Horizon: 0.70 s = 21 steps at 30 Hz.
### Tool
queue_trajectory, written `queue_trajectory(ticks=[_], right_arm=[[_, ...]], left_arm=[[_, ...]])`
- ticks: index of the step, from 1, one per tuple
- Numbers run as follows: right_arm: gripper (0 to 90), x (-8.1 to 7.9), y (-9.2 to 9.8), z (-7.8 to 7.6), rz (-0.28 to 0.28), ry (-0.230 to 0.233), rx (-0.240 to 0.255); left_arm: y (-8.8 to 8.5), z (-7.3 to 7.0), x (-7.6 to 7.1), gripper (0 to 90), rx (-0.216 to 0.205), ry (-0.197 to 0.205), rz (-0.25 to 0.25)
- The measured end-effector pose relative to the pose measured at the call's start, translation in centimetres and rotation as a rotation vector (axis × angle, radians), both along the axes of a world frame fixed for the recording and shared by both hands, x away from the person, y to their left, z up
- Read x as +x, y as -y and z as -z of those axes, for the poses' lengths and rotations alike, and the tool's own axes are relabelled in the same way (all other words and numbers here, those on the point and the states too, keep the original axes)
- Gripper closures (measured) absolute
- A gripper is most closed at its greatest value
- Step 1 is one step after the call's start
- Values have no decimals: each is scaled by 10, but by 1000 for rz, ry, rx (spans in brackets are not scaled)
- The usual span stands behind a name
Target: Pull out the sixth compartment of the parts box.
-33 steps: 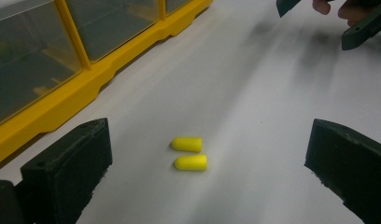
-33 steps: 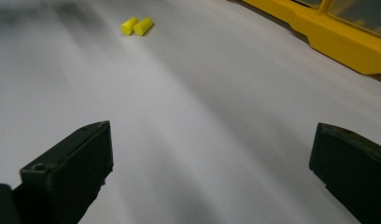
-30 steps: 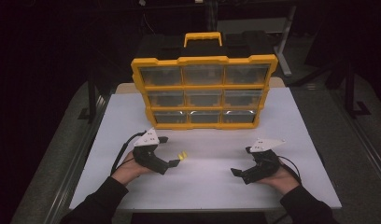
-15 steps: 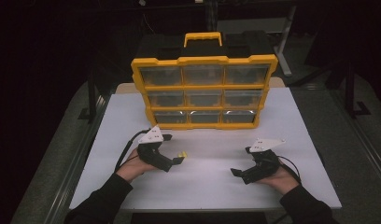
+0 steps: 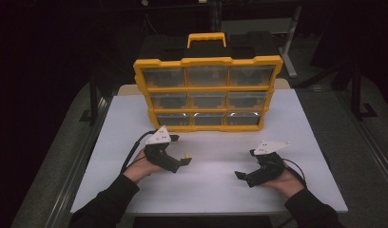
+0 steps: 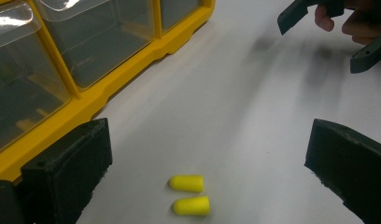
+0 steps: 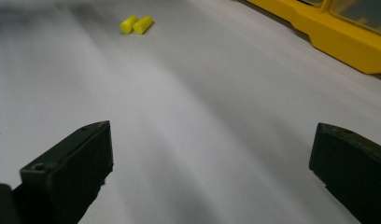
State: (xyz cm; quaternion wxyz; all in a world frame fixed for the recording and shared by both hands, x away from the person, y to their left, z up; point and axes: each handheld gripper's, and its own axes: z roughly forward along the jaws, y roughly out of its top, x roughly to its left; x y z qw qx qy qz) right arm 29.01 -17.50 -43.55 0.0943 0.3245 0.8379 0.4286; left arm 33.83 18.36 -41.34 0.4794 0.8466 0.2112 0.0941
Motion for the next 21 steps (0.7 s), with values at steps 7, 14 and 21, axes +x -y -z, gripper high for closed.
queue_trajectory(ticks=[7, 14, 21], right_arm=[[0, 0, 0, 0, -3, -2, -1], [0, 0, 0, 0, -3, -1, 0], [0, 0, -1, 0, -4, -4, -2]], left_arm=[[6, -1, 3, 0, 0, 3, 4], [12, 0, 4, 0, -6, 1, 10], [22, 0, 6, 0, -15, 4, 24]])
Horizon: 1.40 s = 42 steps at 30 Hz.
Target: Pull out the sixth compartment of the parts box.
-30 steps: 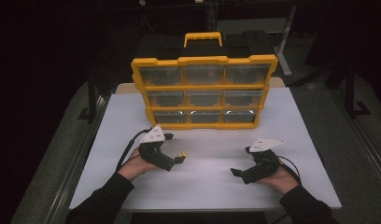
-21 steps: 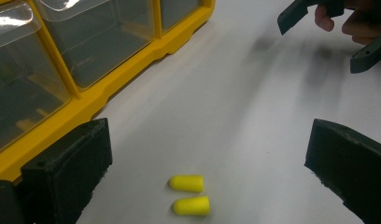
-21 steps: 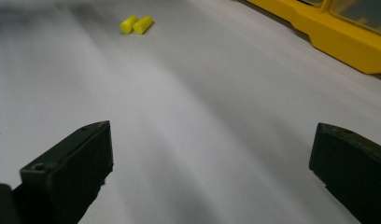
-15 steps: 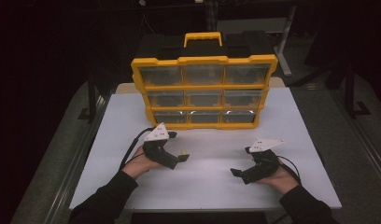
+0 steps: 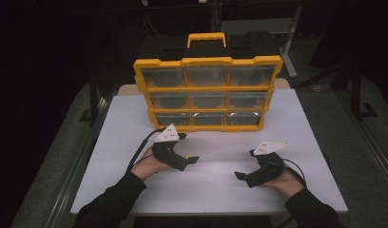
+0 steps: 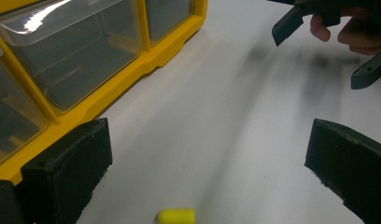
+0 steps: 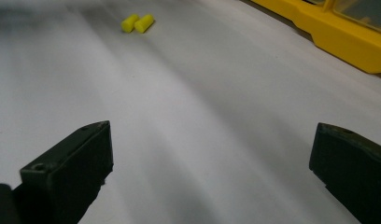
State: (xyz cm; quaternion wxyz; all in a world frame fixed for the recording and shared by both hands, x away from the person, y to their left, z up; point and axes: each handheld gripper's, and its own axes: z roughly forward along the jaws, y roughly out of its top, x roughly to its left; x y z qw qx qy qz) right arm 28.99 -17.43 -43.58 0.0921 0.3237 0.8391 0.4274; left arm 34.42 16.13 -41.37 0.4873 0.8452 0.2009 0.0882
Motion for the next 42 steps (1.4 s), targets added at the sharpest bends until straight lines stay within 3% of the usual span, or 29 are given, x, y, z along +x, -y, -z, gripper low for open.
queue_trajectory(ticks=[21, 42], right_arm=[[0, 1, -1, 0, -9, 3, 2], [0, 1, 0, 0, -7, -1, 4]], left_arm=[[17, 2, 9, 0, 8, 0, 7], [29, -2, 19, 1, -21, 12, 5]])
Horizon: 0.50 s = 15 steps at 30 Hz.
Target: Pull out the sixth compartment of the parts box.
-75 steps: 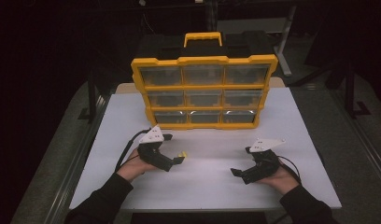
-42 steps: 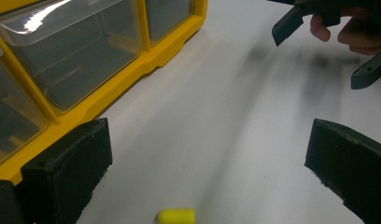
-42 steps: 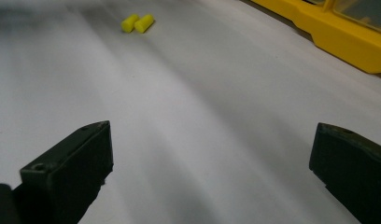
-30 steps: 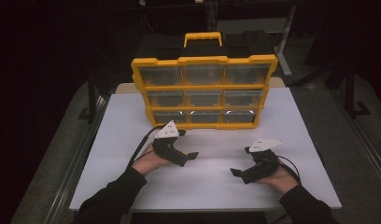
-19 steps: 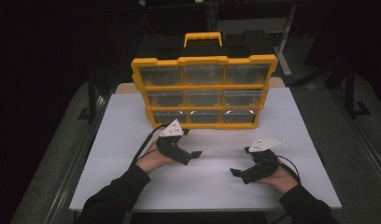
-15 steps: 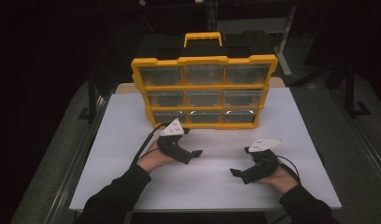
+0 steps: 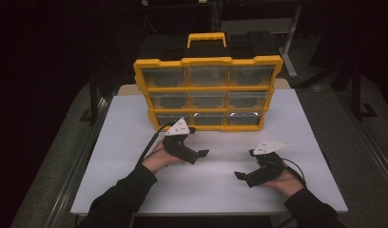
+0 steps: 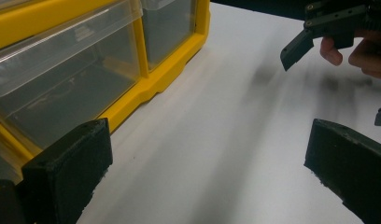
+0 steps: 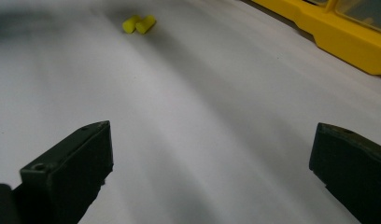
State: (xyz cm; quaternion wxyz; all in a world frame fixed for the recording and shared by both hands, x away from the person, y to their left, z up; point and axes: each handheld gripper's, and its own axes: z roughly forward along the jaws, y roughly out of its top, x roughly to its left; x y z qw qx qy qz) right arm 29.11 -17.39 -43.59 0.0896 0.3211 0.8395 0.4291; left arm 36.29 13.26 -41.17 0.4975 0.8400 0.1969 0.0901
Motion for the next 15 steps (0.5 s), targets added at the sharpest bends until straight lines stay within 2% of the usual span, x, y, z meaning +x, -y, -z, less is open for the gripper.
queue_trajectory(ticks=[15], right_arm=[[0, 0, 0, 0, -2, -1, -1]], left_arm=[[9, 2, 5, 1, -5, -1, 7]])
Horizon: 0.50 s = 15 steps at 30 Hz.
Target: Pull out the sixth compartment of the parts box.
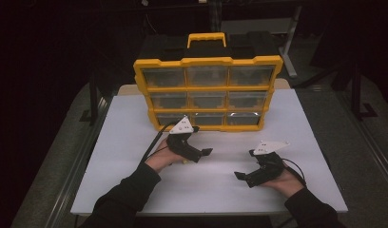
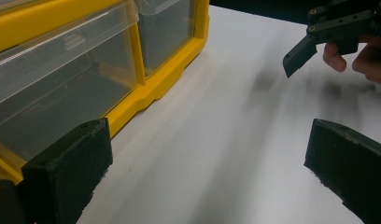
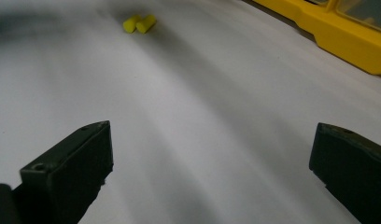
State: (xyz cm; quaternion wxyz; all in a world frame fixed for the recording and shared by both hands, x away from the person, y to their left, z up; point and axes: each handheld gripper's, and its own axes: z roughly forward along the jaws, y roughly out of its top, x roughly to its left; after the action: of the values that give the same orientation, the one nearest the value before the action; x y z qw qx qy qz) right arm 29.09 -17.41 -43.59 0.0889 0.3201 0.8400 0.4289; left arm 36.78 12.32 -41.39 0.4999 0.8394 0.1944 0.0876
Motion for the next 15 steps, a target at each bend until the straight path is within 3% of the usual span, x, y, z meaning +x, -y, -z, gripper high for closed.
queue_trajectory(ticks=[10, 15], right_arm=[[0, 0, -2, 1, -7, -1, -4], [0, -1, -2, 0, -9, 3, -3]], left_arm=[[5, 5, 1, 1, 10, 3, 16], [7, 6, 0, 1, 24, 24, 26]])
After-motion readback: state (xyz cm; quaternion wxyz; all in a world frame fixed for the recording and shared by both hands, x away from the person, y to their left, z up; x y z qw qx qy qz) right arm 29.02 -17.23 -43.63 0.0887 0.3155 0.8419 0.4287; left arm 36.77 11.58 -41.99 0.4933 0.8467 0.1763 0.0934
